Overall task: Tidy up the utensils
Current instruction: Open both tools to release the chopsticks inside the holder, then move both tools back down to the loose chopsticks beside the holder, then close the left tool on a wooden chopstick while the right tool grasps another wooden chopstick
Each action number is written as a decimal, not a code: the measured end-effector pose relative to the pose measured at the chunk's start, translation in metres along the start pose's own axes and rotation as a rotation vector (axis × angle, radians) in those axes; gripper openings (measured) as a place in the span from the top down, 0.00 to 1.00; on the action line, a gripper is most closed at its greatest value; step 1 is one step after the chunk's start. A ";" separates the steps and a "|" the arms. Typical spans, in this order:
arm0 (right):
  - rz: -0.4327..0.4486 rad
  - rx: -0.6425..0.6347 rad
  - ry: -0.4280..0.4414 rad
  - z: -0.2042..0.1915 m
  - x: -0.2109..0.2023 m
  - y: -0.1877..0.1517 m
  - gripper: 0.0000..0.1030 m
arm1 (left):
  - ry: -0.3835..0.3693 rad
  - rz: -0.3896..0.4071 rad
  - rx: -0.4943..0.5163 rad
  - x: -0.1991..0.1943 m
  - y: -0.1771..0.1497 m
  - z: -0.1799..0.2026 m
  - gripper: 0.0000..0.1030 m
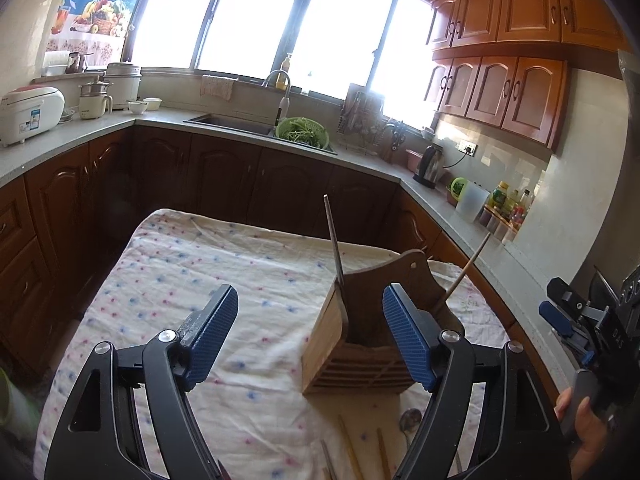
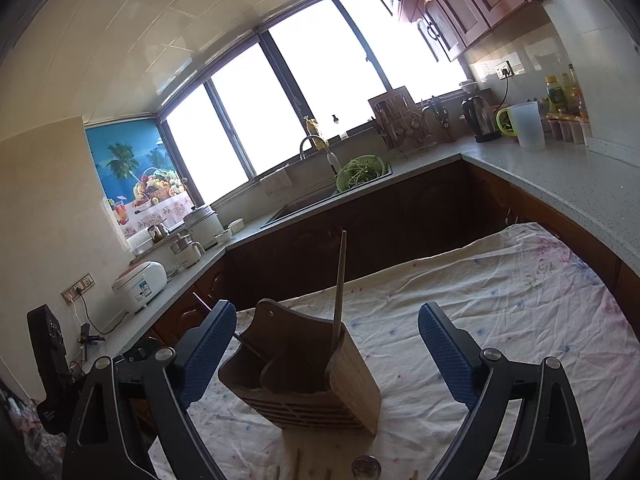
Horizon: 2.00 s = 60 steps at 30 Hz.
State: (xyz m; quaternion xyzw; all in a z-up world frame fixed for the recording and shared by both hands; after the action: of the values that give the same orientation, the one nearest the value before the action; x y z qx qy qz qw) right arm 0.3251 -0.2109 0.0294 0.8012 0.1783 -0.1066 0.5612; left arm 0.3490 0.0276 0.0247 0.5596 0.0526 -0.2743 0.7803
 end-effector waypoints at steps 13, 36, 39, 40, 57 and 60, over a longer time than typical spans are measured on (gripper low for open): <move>-0.101 -0.002 -0.081 0.040 -0.051 -0.063 0.09 | 0.006 -0.119 -0.053 -0.032 -0.068 -0.002 0.25; -0.257 -0.063 -0.176 0.060 -0.051 -0.126 0.56 | -0.033 -0.295 -0.050 -0.012 -0.128 0.020 0.30; -0.284 -0.078 -0.176 0.058 -0.042 -0.131 0.60 | -0.048 -0.332 -0.041 0.000 -0.131 0.025 0.40; -0.294 -0.082 -0.176 0.057 -0.038 -0.133 0.62 | -0.052 -0.345 -0.038 0.004 -0.133 0.026 0.43; -0.471 -0.150 -0.200 0.059 0.021 -0.172 0.84 | -0.048 -0.513 -0.009 0.062 -0.163 0.032 0.66; -0.494 -0.161 -0.197 0.058 0.026 -0.179 0.86 | -0.044 -0.533 -0.007 0.069 -0.168 0.030 0.67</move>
State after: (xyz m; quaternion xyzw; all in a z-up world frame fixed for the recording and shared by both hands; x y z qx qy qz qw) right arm 0.2776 -0.2061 -0.1542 0.6720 0.3206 -0.3029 0.5948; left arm 0.3186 -0.0624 -0.1326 0.5173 0.1818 -0.4820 0.6834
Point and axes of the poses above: each gripper's, at about its wrist camera, not at the fingertips, and x roughly the way its jaws point, z to its right, y to its top, the point moved 8 cm from there along x, roughly the way its jaws point, and after that the axes turned 11 degrees about -y, right-handed, at the moved point
